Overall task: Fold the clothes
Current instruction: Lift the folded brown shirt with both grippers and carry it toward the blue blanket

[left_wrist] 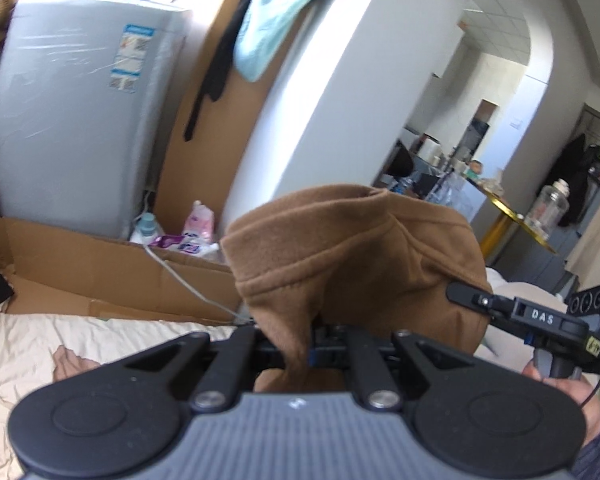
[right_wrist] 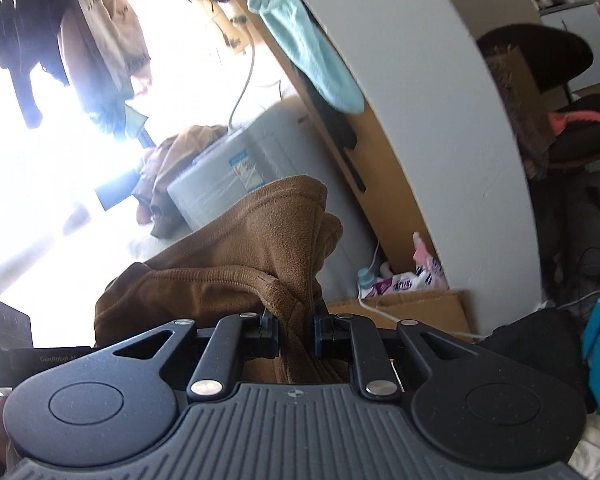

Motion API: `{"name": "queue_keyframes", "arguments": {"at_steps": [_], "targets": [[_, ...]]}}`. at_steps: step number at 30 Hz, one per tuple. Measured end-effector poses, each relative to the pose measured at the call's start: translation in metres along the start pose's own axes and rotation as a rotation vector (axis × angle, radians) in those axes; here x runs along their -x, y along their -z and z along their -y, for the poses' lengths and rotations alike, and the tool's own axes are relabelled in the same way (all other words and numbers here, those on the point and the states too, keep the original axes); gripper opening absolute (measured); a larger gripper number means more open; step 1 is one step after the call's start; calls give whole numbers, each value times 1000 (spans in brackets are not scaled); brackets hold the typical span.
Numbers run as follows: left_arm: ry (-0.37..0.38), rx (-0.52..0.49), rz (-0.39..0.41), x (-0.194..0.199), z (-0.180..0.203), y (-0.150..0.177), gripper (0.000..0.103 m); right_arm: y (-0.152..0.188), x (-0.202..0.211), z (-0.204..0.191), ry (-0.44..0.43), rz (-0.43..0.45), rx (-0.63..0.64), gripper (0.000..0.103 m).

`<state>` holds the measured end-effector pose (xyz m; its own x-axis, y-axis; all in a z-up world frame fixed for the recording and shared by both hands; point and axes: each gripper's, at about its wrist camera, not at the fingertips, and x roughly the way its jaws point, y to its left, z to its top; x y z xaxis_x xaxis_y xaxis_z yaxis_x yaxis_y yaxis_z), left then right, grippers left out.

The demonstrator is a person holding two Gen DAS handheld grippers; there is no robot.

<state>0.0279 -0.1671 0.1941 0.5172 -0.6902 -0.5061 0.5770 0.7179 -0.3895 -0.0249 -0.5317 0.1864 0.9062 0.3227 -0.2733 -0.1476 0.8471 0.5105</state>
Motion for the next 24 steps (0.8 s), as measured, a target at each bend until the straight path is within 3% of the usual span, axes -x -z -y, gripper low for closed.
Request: {"name": "queue_keyframes", "arguments": {"at_steps": [7, 14, 24], "targets": [[26, -32, -12, 8, 38, -3, 7, -11, 51, -2, 35, 4, 32, 14], [44, -63, -32, 7, 60, 4, 7, 0, 94, -1, 82, 40, 24, 14], [28, -91, -80, -10, 80, 10, 7, 15, 110, 7, 137, 63, 19, 14]]}}
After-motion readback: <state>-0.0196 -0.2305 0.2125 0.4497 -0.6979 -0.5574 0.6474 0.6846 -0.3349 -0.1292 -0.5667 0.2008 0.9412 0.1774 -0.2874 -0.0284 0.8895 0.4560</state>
